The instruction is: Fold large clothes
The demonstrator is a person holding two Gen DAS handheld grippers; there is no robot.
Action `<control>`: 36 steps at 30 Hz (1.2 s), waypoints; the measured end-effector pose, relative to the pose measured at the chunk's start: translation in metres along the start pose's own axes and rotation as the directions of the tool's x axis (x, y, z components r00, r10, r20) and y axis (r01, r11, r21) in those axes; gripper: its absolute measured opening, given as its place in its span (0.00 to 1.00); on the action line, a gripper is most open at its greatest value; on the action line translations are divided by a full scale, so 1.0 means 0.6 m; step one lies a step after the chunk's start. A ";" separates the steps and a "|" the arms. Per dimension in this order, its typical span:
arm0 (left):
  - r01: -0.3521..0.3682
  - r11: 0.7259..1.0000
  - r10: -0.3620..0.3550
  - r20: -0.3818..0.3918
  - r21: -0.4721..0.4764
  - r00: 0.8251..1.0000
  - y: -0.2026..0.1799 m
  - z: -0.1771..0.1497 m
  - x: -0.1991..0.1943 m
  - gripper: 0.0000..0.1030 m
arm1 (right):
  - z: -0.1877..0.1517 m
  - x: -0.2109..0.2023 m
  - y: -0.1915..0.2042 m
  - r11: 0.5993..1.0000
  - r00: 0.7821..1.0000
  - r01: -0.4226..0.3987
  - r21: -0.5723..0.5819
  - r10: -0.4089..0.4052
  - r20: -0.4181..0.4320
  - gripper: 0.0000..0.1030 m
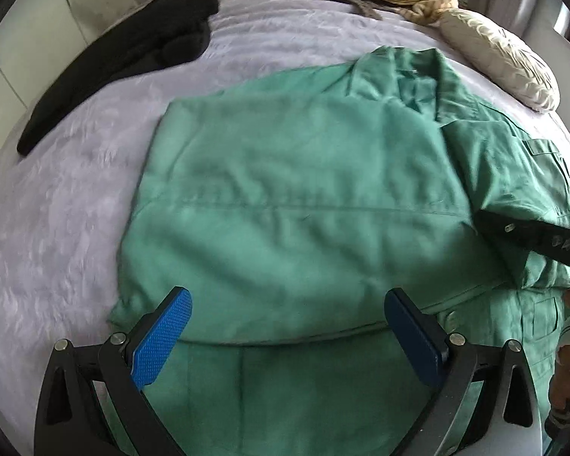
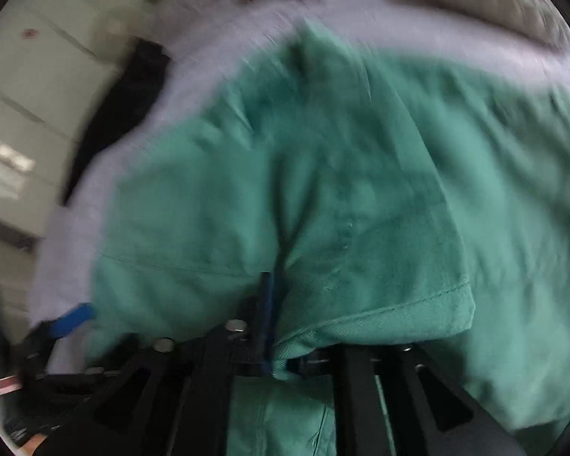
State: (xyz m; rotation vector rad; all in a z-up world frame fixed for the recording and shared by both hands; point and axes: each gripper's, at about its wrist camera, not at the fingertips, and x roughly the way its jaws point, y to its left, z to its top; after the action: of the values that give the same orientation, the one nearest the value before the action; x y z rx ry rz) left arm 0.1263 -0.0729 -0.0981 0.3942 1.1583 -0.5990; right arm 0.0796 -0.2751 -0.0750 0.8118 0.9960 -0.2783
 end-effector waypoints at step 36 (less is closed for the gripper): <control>0.362 0.932 -0.363 -0.067 -0.033 0.929 -0.028 0.047 0.041 0.99 | -0.134 -0.138 -0.100 0.942 0.997 -0.066 0.328 0.052 0.050 0.62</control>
State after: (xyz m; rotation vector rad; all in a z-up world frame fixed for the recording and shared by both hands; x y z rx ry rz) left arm 0.1430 -0.1082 -0.1106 0.1838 1.3179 -0.9001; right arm -0.0490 -0.2703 -0.0581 1.1342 0.8961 -0.4153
